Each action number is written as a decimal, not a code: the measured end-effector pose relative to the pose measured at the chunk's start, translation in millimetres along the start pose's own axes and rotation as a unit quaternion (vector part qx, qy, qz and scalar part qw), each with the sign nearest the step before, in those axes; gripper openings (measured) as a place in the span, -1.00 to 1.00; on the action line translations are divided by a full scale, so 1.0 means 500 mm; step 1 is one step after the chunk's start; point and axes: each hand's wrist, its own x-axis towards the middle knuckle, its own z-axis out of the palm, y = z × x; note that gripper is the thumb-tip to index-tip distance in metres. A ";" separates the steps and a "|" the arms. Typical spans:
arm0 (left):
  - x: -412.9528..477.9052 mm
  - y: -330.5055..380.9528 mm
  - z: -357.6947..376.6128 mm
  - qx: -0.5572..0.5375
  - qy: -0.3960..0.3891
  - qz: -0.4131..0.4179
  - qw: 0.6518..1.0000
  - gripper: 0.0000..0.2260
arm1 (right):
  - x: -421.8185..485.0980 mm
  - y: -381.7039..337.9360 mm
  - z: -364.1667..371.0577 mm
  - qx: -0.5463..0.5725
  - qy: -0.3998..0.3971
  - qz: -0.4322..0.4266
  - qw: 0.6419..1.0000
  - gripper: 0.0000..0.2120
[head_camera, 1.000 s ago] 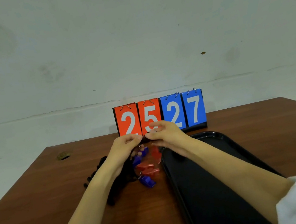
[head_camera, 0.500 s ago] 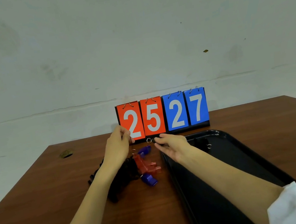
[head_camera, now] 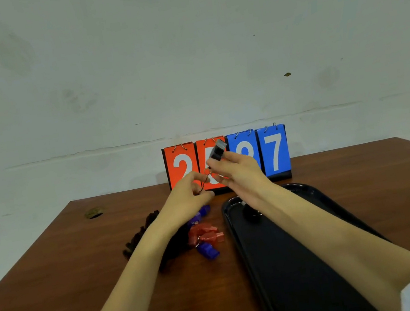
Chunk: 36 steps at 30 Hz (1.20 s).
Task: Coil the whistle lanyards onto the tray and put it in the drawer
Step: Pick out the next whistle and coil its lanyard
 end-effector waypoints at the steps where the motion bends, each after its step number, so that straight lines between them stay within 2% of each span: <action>1: -0.002 0.005 0.003 -0.016 0.014 0.001 1.000 -0.91 | -0.005 -0.013 0.003 0.021 -0.015 -0.005 1.000 -0.76; 2: -0.001 -0.001 0.002 -0.026 0.034 -0.006 0.999 -0.96 | -0.008 -0.025 0.005 0.051 -0.026 -0.009 0.998 -0.79; 4: 0.005 -0.020 -0.009 -0.060 0.078 -0.053 0.994 -0.93 | -0.013 -0.054 0.002 0.107 -0.033 -0.014 0.994 -0.86; 6: 0.011 -0.040 -0.029 -0.112 0.117 -0.110 0.981 -0.92 | -0.018 -0.080 -0.014 0.103 -0.010 -0.022 0.994 -0.82; 9: 0.016 -0.067 -0.056 -0.203 0.146 -0.158 0.955 -0.87 | -0.022 -0.083 -0.062 -0.033 0.023 -0.058 0.997 -0.72; 11: 0.016 -0.071 -0.063 -0.225 0.141 -0.166 0.950 -0.82 | -0.027 -0.064 -0.094 -0.161 0.044 -0.078 0.983 -0.68; 14: 0.012 -0.060 -0.061 -0.189 0.115 -0.168 0.961 -0.66 | -0.038 -0.022 -0.140 -0.311 0.090 -0.089 0.942 -0.67; 16: 0.008 -0.052 -0.060 -0.146 0.100 -0.175 0.969 -0.60 | -0.047 0.001 -0.170 -0.331 0.109 -0.078 0.934 -0.65; 19: 0.009 -0.052 -0.064 -0.123 0.112 -0.152 0.974 -0.79 | -0.061 0.025 -0.205 -0.377 0.130 -0.062 0.915 -0.64; 22: 0.012 -0.040 -0.065 -0.122 0.150 -0.084 0.978 -0.94 | -0.069 0.034 -0.224 -0.443 0.137 -0.044 0.885 -0.63; 26: 0.010 -0.016 -0.062 -0.146 0.203 -0.030 0.968 -0.95 | -0.071 0.031 -0.245 -0.568 0.122 -0.036 0.813 -0.64; 29: 0.012 -0.014 -0.075 -0.212 0.208 -0.045 0.954 -0.90 | -0.079 0.030 -0.250 -0.609 0.105 -0.023 0.786 -0.66; 30: 0.013 -0.016 -0.076 -0.185 0.201 -0.049 0.961 -0.89 | -0.083 0.030 -0.252 -0.619 0.102 -0.020 0.779 -0.67; 32: 0.016 -0.025 -0.075 -0.029 0.207 -0.034 0.977 -0.89 | -0.089 0.029 -0.254 -0.642 0.106 -0.017 0.759 -0.69; 34: 0.014 -0.028 -0.075 0.105 0.227 -0.010 0.968 -0.86 | -0.094 0.026 -0.255 -0.655 0.122 -0.021 0.746 -0.71; 35: 0.015 -0.032 -0.077 0.104 0.229 -0.003 0.968 -0.83 | -0.097 0.025 -0.255 -0.656 0.128 -0.024 0.744 -0.71; 36: 0.016 -0.032 -0.081 0.046 0.222 -0.008 0.974 -0.80 | -0.097 0.023 -0.253 -0.652 0.133 -0.028 0.746 -0.70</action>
